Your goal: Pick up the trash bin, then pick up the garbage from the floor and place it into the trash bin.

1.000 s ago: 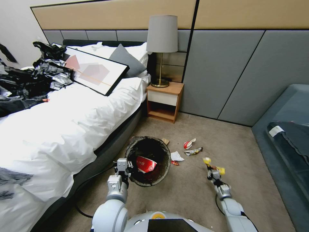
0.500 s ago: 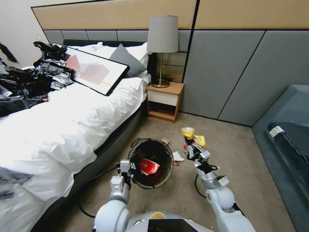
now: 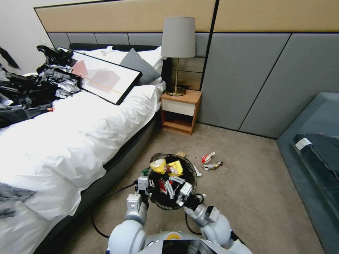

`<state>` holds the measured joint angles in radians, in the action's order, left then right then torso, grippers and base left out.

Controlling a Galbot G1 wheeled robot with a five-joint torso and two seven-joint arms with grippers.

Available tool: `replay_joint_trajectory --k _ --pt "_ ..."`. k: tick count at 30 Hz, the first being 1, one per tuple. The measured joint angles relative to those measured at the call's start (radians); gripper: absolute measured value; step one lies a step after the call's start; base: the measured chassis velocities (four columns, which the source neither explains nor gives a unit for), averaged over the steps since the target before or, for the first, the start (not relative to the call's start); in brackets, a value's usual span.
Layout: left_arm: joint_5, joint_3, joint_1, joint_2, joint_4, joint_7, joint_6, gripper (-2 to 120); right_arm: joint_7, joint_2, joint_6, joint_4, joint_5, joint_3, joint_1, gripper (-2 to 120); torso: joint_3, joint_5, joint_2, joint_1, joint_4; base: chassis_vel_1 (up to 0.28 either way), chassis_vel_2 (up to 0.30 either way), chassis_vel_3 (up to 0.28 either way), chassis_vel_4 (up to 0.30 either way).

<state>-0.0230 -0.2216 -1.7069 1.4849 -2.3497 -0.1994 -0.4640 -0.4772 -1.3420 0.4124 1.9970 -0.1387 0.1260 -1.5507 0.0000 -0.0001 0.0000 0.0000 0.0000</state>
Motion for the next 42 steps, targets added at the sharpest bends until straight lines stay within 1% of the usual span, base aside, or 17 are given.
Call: replay_joint_trajectory --k 7,9,17,19,21,22,23,27,28,29,31,32,36,37,40,41,42 --pt "-0.001 -0.001 0.000 0.001 -0.002 0.000 0.000 0 0.001 -0.010 0.034 -0.070 0.012 0.004 0.006 0 0.000 -0.0004 0.000 0.000 0.0002 0.000 0.000 0.000 0.000" --pt "-0.001 -0.006 -0.002 0.001 -0.007 -0.001 0.001 0 0.003 -0.013 0.042 -0.087 0.011 0.014 0.009 0 0.000 0.0004 0.000 0.000 0.0000 0.000 0.000 0.000 0.000" --pt "0.000 -0.012 -0.007 0.003 -0.014 -0.001 0.002 0 0.012 -0.008 0.052 -0.099 0.010 0.057 0.006 0 0.000 0.0001 0.000 0.000 -0.0001 0.000 0.000 0.000 0.000" --pt "0.000 -0.012 -0.007 0.003 -0.014 -0.001 0.003 0 0.013 -0.008 0.052 -0.097 0.010 0.058 0.005 2 0.000 0.0002 0.000 0.000 0.0000 0.000 0.000 0.000 0.000" --pt "0.000 -0.011 -0.007 0.005 -0.014 -0.001 0.003 0 0.016 -0.008 0.052 -0.092 0.010 0.068 0.006 14 0.000 0.0001 0.000 0.000 0.0000 0.000 0.000 0.000 0.000" --pt "0.000 -0.010 -0.007 0.005 -0.014 -0.001 0.003 0 0.016 -0.009 0.052 -0.091 0.010 0.071 0.007 17 0.000 0.0002 0.000 0.000 0.0000 0.000 0.000 0.000 0.000" --pt "0.000 -0.010 -0.007 0.005 -0.014 -0.001 0.003 0 0.016 -0.009 0.052 -0.091 0.010 0.071 0.007 17 0.000 0.0002 0.000 0.000 0.0000 0.000 0.000 0.000 0.000" --pt "0.000 -0.012 -0.008 0.005 -0.014 -0.002 0.003 0 0.014 -0.009 0.057 -0.084 0.009 0.089 0.006 35 0.000 0.0002 0.000 0.000 0.0000 0.000 0.000 0.000 0.000" --pt "0.000 -0.012 -0.008 0.005 -0.014 -0.002 0.003 0 0.014 -0.009 0.057 -0.084 0.009 0.089 0.006 35 0.000 0.0002 0.000 0.000 0.0000 0.000 0.000 0.000 0.000" --pt "0.000 -0.013 -0.008 0.005 -0.014 -0.002 0.003 0 0.013 -0.008 0.058 -0.082 0.010 0.093 0.005 41 0.000 0.0001 0.000 0.000 0.0000 0.000 0.000 0.000 0.000" --pt "0.000 -0.014 -0.008 0.004 -0.014 -0.002 0.004 0 0.013 -0.007 0.059 -0.080 0.011 0.099 0.005 48 0.000 0.0001 0.000 0.000 0.0000 0.000 0.000 0.000 0.000" --pt "0.000 -0.014 -0.008 0.004 -0.014 -0.002 0.004 0 0.013 -0.007 0.059 -0.080 0.011 0.099 0.005 48 0.000 0.0001 0.000 0.000 0.0000 0.000 0.000 0.000 0.000" --pt "0.000 -0.014 -0.008 0.004 -0.014 -0.002 0.004 0 0.015 -0.006 0.062 -0.075 0.012 0.107 0.003 63 0.000 0.0002 0.000 0.000 0.0000 0.000 0.000 0.000 0.000" --pt "0.000 -0.014 -0.008 0.004 -0.014 -0.002 0.004 0 0.015 -0.006 0.062 -0.075 0.012 0.107 0.003 63 0.000 0.0002 0.000 0.000 0.0000 0.000 0.000 0.000 0.000" --pt "0.000 -0.013 -0.009 0.004 -0.014 -0.002 0.004 0 0.016 -0.003 0.062 -0.072 0.012 0.110 -0.001 82 0.000 0.0001 0.000 0.000 0.0000 0.000 0.000 0.000 0.000" --pt "0.000 -0.013 -0.009 0.004 -0.014 -0.002 0.004 0 0.016 -0.003 0.062 -0.072 0.012 0.110 -0.001 82 0.000 0.0001 0.000 0.000 0.0000 0.000 0.000 0.000 0.000" --pt "0.000 -0.013 -0.009 0.003 -0.014 -0.002 0.004 0 0.016 -0.003 0.062 -0.071 0.012 0.110 -0.003 86 0.000 0.0001 0.000 0.000 0.0000 0.000 0.000 0.000 0.000"
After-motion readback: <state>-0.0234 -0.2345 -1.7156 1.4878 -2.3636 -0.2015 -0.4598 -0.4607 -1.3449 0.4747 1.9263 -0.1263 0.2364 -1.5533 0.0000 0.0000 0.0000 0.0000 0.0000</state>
